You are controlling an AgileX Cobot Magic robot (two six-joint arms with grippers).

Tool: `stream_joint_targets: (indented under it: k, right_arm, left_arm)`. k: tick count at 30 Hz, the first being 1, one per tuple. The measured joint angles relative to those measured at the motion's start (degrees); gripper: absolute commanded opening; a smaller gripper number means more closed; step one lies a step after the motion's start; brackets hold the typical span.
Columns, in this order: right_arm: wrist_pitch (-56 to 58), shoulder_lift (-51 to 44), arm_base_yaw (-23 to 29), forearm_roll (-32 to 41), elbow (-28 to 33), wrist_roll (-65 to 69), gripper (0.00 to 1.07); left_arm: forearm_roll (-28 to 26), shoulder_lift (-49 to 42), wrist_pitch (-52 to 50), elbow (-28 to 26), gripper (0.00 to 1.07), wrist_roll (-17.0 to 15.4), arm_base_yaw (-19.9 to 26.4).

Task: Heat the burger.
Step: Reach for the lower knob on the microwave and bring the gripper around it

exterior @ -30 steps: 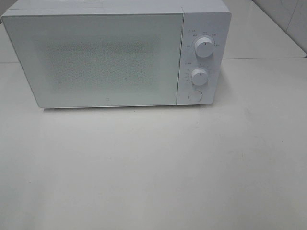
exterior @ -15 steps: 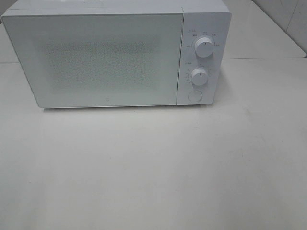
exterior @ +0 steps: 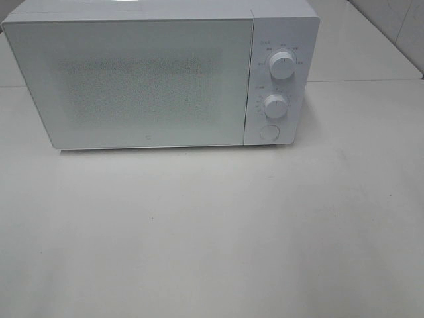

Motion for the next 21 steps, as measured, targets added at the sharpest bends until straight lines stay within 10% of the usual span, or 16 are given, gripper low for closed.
stream_joint_targets:
  k: [21]
  right_arm:
    - [-33.2, 23.5, 0.0, 0.1, 6.5, 1.4, 0.83]
  left_arm:
    - [0.0, 0.0, 0.0, 0.0, 0.98, 0.0, 0.0]
